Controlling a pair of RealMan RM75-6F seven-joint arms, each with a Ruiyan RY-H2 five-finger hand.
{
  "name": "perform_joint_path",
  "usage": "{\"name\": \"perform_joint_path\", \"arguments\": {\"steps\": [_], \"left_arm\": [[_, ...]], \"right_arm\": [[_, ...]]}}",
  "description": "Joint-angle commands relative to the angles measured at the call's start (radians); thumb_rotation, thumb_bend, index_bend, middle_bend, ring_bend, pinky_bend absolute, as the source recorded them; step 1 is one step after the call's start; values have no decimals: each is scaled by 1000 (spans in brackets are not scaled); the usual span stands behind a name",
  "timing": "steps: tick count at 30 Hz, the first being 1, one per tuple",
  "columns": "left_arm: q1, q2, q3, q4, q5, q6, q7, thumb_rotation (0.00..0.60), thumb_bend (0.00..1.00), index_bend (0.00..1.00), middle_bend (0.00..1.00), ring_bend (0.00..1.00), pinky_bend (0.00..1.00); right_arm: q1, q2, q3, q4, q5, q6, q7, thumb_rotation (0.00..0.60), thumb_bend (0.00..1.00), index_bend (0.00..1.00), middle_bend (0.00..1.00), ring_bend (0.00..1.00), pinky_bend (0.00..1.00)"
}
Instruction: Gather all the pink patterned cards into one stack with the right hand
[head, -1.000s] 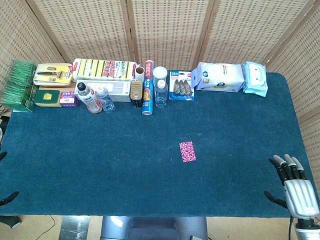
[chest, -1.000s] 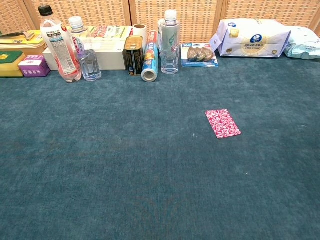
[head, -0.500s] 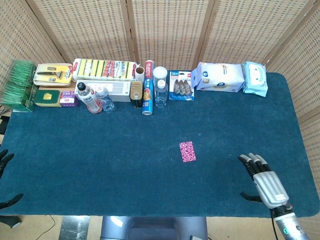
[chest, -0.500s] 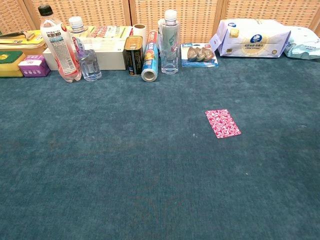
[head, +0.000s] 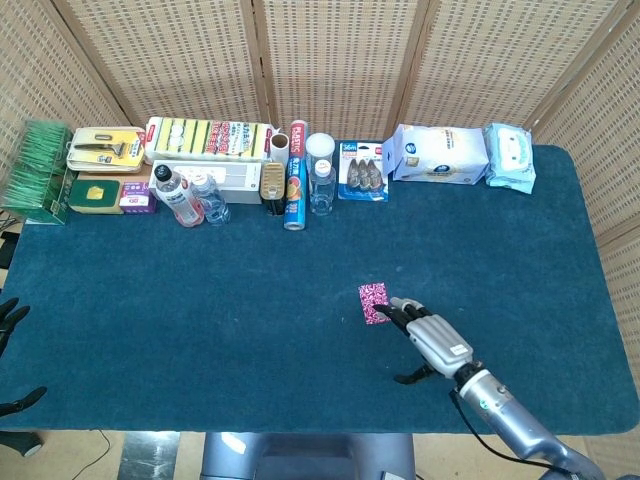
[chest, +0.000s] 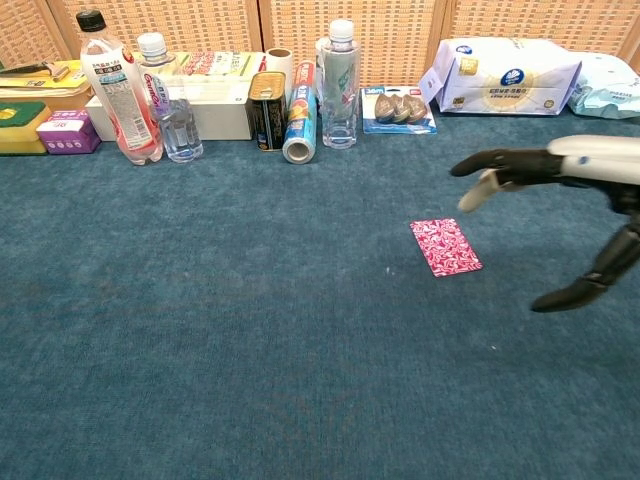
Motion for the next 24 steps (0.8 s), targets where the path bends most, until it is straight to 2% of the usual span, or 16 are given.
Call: {"name": "perform_joint_path", "arguments": {"steps": [1,5,12,24], "left_arm": [[-2,2,1,2,1,-3,-7,600,84,0,0,0,0],[-5,6,0,4,-1,-5,-18,600,85,0,0,0,0],[-8,11,2,8,1,-7,-35,600,84,0,0,0,0],[-14,16,7,2,4,-21,-42,600,84,0,0,0,0]], "right_arm": [[70,-74,47,39,121,-74,-57,600,0,38,206,74,0],[121,-124,64,73,226,-102,-121,600,0,39,208,74,0],[174,-187,51,161,348,-105,-221,600,0,38,218,74,0],[202,-220,26,226,426,-90,-261,600,0,39,223,72,0]]}}
